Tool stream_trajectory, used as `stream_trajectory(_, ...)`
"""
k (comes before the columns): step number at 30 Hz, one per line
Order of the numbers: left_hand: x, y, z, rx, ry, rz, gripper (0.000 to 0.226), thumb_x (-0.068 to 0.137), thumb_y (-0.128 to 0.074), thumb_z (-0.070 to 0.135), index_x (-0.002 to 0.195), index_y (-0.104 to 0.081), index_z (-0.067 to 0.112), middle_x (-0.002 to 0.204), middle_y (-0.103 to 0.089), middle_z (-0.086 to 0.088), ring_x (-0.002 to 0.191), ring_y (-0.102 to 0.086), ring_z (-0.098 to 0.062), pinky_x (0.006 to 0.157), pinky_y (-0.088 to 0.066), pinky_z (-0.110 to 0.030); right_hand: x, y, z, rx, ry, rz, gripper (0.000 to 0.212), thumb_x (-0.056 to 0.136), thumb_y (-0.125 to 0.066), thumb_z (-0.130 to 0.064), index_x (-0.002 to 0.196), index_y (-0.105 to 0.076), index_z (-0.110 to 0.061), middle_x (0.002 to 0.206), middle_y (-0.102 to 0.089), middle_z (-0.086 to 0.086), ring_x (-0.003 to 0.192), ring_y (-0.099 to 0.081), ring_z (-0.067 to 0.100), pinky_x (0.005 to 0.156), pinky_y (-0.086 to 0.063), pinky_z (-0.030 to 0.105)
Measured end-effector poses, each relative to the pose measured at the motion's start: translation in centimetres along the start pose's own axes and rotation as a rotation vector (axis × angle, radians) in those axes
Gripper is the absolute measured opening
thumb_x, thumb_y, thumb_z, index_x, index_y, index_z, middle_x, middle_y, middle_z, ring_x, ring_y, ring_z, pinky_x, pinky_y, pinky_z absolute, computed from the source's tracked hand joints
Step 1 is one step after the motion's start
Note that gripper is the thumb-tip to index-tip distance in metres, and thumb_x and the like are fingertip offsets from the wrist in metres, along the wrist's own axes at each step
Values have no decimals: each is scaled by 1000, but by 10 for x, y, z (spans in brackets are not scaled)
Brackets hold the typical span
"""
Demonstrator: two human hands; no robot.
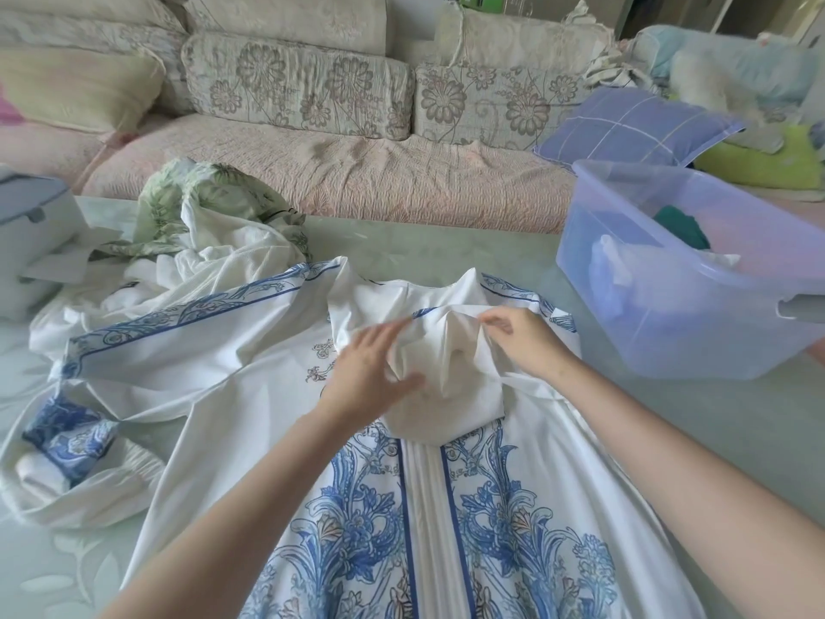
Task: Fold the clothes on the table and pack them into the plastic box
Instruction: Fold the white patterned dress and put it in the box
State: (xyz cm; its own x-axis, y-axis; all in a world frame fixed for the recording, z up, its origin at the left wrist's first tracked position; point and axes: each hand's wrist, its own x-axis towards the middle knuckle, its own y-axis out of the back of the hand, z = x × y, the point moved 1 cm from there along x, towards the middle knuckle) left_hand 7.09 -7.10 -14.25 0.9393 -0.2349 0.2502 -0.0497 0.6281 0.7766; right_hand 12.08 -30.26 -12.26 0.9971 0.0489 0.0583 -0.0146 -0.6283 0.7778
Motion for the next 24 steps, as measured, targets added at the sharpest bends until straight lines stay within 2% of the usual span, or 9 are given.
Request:
stream_trajectory(2,2,-10,14,119,-66,-146,86,72,-67,62,144,-33,32,147,-39,7,136,-30,-17,112,-16,-32,-5,-3,8,19,-9,-33,38,92,-42,1,120,-63,-15,124,-62,-1,114,-58,16,102,-42,31)
stream_trajectory(5,10,-25,22,207,59,-161,86,71,-66,64,143,-33,31,148,-35,9,136,-30,-16,112,-15,-33,-12,-5,21,15,-40,-66,39,89,-47,-3,120,-61,-22,121,-64,0,111,-60,18,98,-46,35)
stream_trajectory(7,17,-29,20,274,122,-60,67,78,-64,53,136,-42,28,143,-41,4,131,-36,-20,107,-22,-32,-17,-8,30,-16,-63,-99,41,90,-53,-13,130,-52,-24,131,-58,2,119,-56,23,100,-45,43)
stream_trajectory(9,23,-28,13,321,121,58,40,88,-56,33,127,-54,25,132,-54,0,119,-49,-24,99,-31,-31,-23,-12,38,-96,-79,-128,47,97,-49,-26,141,-38,-16,144,-45,1,131,-44,22,107,-36,41)
stream_trajectory(11,29,-24,4,235,180,114,26,92,-51,23,113,-65,23,113,-67,-4,102,-60,-27,89,-39,-31,-28,-14,47,-328,-65,-187,53,101,-36,-36,148,-26,-13,156,-24,2,143,-23,20,113,-24,39)
stream_trajectory(13,35,-20,-4,105,267,113,22,93,-50,20,107,-66,19,105,-69,-7,93,-62,-30,77,-46,-33,-32,-14,58,-483,-77,-250,61,102,-28,-43,153,-7,-18,160,2,-2,147,1,15,116,-8,39)
stream_trajectory(17,41,-6,-8,-179,288,319,22,91,-43,3,105,-60,7,102,-64,-15,89,-57,-29,69,-41,-32,-33,-5,70,-517,-149,-311,68,98,-25,-55,152,6,-27,157,17,-10,145,14,10,117,3,41)
stream_trajectory(20,36,13,-20,-98,203,455,21,83,-49,-4,91,-65,9,97,-63,-11,87,-56,-30,70,-42,-35,-34,5,76,-520,-121,-373,70,97,-28,-57,151,6,-30,157,18,-12,144,16,8,117,5,37)
stream_trajectory(24,31,30,-31,298,-176,547,15,76,-54,2,72,-65,12,88,-63,-4,89,-50,-30,74,-40,-39,-35,8,83,-479,-79,-372,62,99,-25,-54,151,1,-34,157,15,-11,144,18,10,116,9,36)
